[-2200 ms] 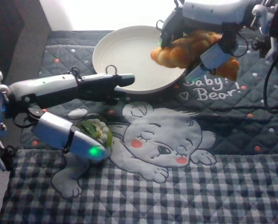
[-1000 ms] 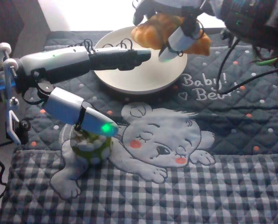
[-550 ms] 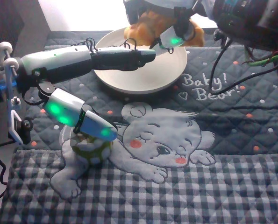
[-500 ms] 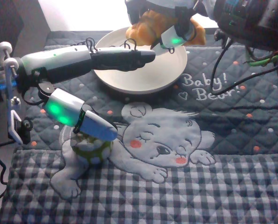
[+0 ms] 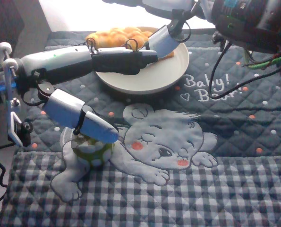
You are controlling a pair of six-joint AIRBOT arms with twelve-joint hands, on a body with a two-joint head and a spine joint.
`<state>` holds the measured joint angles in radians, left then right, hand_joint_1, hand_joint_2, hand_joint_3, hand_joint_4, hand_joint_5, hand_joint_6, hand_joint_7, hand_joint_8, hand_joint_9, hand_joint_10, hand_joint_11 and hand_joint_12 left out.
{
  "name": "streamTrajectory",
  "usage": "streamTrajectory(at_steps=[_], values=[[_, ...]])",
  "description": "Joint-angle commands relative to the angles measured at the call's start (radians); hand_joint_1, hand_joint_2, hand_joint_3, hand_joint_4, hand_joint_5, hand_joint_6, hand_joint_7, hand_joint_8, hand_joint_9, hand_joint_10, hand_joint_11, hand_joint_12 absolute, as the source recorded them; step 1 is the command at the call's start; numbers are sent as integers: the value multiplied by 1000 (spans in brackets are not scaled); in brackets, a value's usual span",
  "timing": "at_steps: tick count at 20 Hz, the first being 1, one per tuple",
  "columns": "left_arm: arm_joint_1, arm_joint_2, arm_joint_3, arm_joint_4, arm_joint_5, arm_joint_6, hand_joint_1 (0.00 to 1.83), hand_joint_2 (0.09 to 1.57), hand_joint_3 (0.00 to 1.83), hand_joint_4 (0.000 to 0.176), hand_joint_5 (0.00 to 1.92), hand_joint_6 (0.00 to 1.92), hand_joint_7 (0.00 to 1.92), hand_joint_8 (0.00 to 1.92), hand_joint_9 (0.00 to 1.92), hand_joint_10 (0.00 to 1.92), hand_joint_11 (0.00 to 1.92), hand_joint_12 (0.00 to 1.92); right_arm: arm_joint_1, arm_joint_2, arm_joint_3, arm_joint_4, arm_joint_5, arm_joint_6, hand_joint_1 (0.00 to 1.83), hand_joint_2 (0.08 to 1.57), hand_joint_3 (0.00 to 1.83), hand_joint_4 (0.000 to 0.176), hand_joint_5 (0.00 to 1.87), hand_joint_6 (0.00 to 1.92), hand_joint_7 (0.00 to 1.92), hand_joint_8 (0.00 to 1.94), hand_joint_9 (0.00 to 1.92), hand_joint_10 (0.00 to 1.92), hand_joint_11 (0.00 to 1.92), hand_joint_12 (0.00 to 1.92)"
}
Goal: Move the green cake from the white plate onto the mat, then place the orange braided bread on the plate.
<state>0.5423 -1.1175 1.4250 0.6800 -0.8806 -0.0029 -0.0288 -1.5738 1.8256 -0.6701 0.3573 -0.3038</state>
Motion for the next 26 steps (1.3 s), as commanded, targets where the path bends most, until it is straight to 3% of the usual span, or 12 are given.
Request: streamTrajectory(at_steps=[1,6,15,18,19,20,21,22,23,24,25,26], values=[[-6,9,0,-66,-98,-10,760,717,0,138,135,0,217,0,299,0,217,242,17,26,-7,31,103,3,633,736,0,176,0,0,0,0,0,0,33,15],[4,21,-8,-77,-79,-11,750,757,11,93,91,0,197,0,287,0,198,223,17,108,-71,54,145,3,698,699,0,176,0,0,0,0,0,0,99,52],[37,127,-73,-157,-49,43,689,809,7,103,92,3,284,6,364,10,289,235,17,255,-223,35,212,2,781,619,0,176,12,4,124,5,129,6,143,98],[60,161,-87,-200,-51,72,656,789,5,113,85,0,270,0,370,0,314,215,17,283,-261,11,226,1,706,609,1,176,181,8,129,2,118,2,167,68],[64,168,-89,-214,-54,79,631,782,2,141,72,0,246,0,347,0,315,211,17,292,-271,11,233,1,703,658,12,174,191,0,179,0,227,1,362,95],[69,177,-92,-231,-59,88,648,767,0,149,86,7,266,8,355,4,307,205,17,306,-282,11,243,1,704,676,5,149,237,3,246,4,274,4,388,88],[75,183,-94,-246,-66,97,648,767,0,149,86,7,266,8,355,4,307,205,17,318,-291,12,252,1,704,676,5,149,237,3,246,4,274,4,388,88],[78,188,-96,-258,-71,106,643,761,0,168,92,8,261,5,352,3,298,200,17,330,-304,12,258,1,680,673,1,112,288,5,323,8,303,4,346,67],[82,193,-97,-273,-78,117,626,760,0,174,83,3,240,0,337,0,291,194,17,354,-331,12,262,1,661,663,0,108,449,15,507,19,469,19,435,102],[84,195,-97,-282,-82,121,622,755,0,161,85,3,278,14,363,10,327,212,16,374,-351,11,262,1,707,637,0,114,532,2,801,12,694,14,560,209],[87,196,-97,-293,-89,129,628,722,0,173,39,0,255,3,322,1,304,206,16,397,-371,11,263,1,749,628,1,138,531,0,815,2,755,2,588,264],[89,197,-97,-300,-93,134,628,722,0,173,39,0,255,3,322,1,304,206,16,410,-384,11,263,1,749,628,1,138,531,0,815,2,755,2,588,264]])
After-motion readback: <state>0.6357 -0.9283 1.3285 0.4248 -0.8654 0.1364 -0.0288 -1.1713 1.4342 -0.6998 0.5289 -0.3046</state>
